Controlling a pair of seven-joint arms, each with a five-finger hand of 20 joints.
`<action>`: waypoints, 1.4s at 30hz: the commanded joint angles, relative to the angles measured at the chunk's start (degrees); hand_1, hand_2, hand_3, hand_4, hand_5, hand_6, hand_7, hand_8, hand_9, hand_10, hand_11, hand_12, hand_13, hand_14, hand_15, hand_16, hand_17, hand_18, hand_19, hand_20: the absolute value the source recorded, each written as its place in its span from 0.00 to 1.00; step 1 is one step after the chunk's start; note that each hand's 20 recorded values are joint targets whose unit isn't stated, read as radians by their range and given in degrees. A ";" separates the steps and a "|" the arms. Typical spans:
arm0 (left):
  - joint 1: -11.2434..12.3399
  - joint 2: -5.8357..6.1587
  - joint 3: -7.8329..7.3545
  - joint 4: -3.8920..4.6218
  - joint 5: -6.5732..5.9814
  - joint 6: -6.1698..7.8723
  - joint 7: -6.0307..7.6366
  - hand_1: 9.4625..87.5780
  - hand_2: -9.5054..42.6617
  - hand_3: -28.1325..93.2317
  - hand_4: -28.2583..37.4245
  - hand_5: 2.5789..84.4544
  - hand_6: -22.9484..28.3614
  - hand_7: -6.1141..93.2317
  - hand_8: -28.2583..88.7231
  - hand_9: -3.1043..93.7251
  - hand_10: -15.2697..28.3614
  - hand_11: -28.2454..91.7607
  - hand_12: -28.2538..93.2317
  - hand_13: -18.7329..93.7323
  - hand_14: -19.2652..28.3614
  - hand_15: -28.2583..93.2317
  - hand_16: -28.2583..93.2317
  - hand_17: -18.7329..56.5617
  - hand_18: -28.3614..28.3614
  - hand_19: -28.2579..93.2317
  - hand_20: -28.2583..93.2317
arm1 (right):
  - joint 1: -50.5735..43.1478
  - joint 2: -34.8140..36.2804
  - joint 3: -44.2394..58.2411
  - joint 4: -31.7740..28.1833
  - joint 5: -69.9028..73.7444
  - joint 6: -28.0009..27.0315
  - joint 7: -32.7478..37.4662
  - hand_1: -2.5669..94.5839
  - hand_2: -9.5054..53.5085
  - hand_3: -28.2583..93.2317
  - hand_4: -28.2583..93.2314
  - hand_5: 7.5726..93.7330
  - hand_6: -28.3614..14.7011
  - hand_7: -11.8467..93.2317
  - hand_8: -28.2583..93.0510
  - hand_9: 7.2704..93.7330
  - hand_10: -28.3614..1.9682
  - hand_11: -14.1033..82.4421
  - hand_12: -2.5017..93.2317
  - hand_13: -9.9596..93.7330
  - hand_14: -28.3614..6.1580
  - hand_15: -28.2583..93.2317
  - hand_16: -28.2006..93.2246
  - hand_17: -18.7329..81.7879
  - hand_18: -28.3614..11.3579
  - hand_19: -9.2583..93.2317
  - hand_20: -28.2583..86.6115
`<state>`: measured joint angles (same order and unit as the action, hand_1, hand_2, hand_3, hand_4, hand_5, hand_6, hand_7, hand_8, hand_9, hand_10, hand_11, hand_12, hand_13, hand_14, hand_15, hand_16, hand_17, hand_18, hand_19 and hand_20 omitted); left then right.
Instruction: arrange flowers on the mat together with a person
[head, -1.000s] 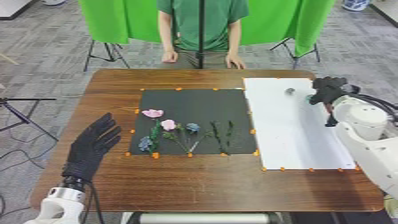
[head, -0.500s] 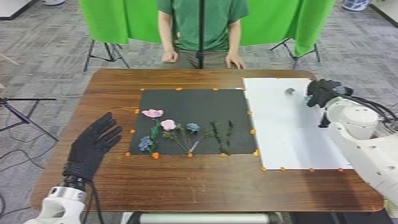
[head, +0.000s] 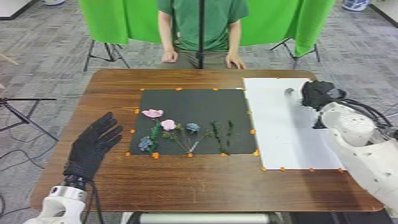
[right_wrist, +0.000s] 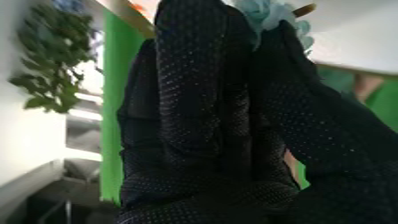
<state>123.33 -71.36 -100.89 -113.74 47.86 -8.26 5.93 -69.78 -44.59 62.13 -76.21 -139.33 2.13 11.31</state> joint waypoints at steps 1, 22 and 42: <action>0.68 0.12 0.29 0.43 -0.06 -0.21 -0.45 0.20 0.13 0.81 0.00 0.35 0.53 0.25 0.15 0.27 0.61 0.44 0.34 0.37 0.71 0.42 0.22 0.12 0.89 0.60 0.27 | 1.16 0.80 -6.64 -10.03 4.60 10.18 -5.01 0.56 0.00 0.87 0.00 0.76 0.69 0.56 0.21 0.93 0.75 0.33 0.50 0.94 0.77 0.56 0.43 0.52 0.39 0.76 0.49; -0.17 -1.09 0.35 0.66 0.50 -1.01 -1.40 0.20 0.14 0.81 0.00 0.35 0.52 0.25 0.15 0.27 0.61 0.44 0.34 0.37 0.71 0.42 0.22 0.12 0.89 0.60 0.27 | 6.32 -6.66 -16.91 -10.26 -0.46 1.37 -15.67 0.56 0.00 0.86 0.00 0.76 0.70 0.55 0.20 0.92 0.77 0.31 0.50 0.92 0.78 0.55 0.47 0.51 0.39 0.74 0.48; -0.07 -0.35 0.75 0.66 0.06 -0.75 -1.11 0.20 0.14 0.81 0.00 0.35 0.53 0.25 0.15 0.27 0.61 0.43 0.34 0.37 0.71 0.42 0.22 0.12 0.89 0.60 0.27 | 5.75 -7.90 -19.90 -7.35 -2.83 8.71 -16.70 0.53 0.00 0.85 0.00 0.70 0.73 0.56 0.20 0.88 0.77 0.30 0.50 0.87 0.79 0.54 0.49 0.46 0.38 0.72 0.50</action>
<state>122.74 -71.71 -100.46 -113.56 47.93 -8.79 5.11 -63.43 -52.23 40.80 -83.01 -141.22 13.63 -3.48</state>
